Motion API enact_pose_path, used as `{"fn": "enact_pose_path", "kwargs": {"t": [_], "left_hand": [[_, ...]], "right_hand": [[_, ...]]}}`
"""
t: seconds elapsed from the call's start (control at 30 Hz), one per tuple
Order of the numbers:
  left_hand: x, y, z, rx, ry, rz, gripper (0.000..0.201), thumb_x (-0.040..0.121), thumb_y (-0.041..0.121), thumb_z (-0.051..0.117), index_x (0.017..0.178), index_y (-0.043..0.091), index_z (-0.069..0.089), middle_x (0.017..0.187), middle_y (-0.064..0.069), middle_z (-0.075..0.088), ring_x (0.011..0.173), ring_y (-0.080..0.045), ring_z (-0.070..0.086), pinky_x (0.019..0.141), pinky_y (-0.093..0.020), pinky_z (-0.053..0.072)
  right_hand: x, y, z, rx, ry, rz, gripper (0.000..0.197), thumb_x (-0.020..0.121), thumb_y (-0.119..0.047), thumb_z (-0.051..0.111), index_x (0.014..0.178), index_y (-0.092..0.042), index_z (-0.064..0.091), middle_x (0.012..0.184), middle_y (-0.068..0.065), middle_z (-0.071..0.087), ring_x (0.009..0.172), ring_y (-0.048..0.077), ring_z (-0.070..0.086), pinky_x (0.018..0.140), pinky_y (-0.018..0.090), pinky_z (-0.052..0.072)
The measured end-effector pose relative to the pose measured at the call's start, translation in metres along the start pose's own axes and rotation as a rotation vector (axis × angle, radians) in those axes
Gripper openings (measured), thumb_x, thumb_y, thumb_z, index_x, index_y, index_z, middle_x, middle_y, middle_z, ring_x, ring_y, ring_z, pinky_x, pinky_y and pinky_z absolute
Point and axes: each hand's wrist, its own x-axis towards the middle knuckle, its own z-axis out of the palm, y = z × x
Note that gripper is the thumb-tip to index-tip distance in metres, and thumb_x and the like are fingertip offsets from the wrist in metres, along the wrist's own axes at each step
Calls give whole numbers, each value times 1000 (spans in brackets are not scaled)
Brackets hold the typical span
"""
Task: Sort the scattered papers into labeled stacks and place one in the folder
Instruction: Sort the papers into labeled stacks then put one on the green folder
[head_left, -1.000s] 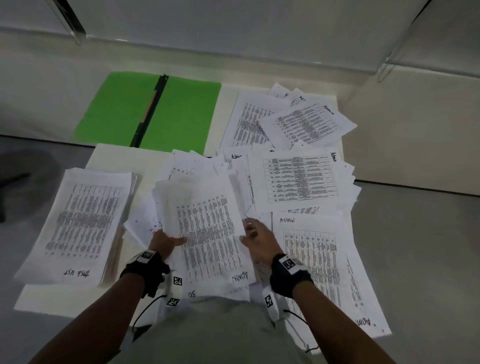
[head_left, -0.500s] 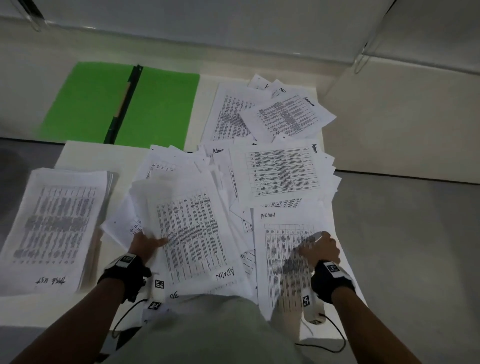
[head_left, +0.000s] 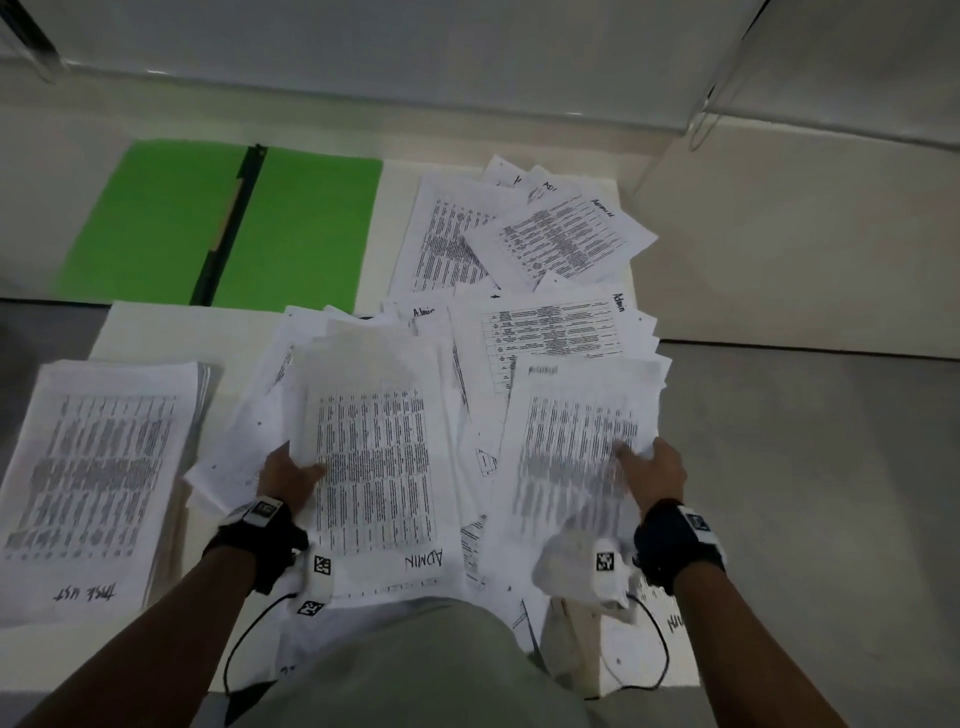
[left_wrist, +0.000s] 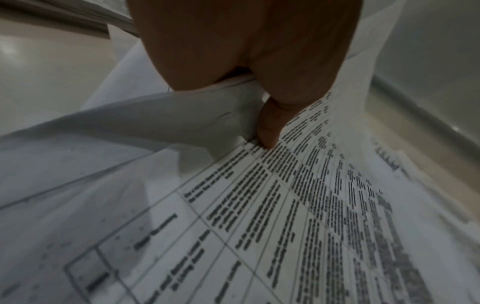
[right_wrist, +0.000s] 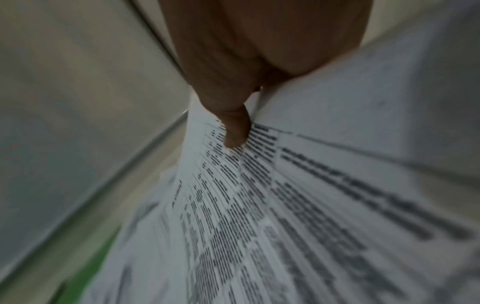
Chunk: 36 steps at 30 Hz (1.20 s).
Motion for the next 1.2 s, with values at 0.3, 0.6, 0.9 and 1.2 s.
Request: {"fn": "enact_pose_path", "kwargs": {"t": [0.3,0.6,0.9,1.2], "left_hand": [[4,-6,6,64,-30,-24,26,86,8,62,110,0,60,95,-18,67,88,-34,64,84,-43,51],[9,-8,6,72,-32,-31,35,84,18,70,113,2,61,89,-18,66,80,-32,63,71,-39,51],[14,-13,7,53,-29,-69,35,82,16,69,115,7,61,98,-17,69,89,-34,65,84,-49,54],[12,-12,7,58,-47,-50,29,84,6,65,112,0,61,94,-20,67,82,-34,64,73,-41,54]], "right_hand": [[41,-45,43,387,-43,163,31,89,-18,67,112,3,63,115,21,65,101,32,60,85,31,42],[69,-88,76,487,-57,223,18,82,-9,74,91,-9,58,97,9,58,91,19,52,84,26,41],[87,-93,76,381,-111,285,59,82,-9,74,133,4,48,137,17,53,127,30,50,101,26,37],[98,-125,87,203,-278,39,49,81,-10,76,120,13,56,128,26,59,112,26,58,100,37,45]]}}
